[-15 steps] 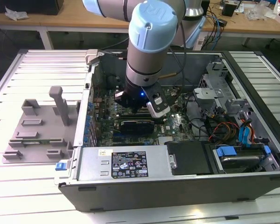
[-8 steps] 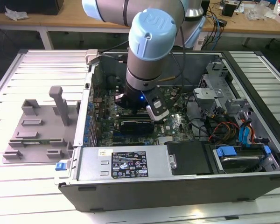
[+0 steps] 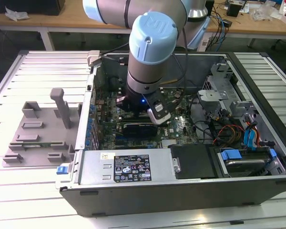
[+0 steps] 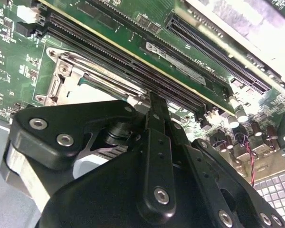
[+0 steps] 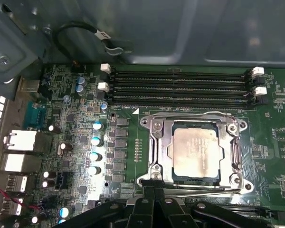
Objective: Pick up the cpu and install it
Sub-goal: 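Install the second cpu locking lever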
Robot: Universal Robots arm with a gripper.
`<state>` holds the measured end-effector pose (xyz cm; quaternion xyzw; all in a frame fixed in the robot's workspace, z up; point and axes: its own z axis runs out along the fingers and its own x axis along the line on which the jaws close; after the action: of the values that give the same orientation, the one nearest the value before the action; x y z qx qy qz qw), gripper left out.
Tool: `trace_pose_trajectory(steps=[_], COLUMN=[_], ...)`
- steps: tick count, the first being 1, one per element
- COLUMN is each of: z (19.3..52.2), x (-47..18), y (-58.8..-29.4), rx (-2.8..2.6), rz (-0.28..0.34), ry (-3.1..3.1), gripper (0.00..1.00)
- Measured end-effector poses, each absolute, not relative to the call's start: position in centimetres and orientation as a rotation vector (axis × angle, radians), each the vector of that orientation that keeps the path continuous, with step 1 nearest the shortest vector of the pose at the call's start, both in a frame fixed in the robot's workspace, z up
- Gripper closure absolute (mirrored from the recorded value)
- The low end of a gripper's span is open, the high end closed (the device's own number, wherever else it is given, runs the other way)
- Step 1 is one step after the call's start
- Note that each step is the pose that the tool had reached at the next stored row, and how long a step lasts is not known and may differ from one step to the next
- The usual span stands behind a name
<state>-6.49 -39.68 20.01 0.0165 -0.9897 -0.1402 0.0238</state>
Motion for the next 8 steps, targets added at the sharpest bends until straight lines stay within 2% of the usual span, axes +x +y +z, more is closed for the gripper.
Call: trace_pose_trajectory(steps=[8], z=[19.77], x=[-6.86], y=[-39.58], rx=[0.051], rz=[-0.453], ry=[-3.061], gripper=[0.89])
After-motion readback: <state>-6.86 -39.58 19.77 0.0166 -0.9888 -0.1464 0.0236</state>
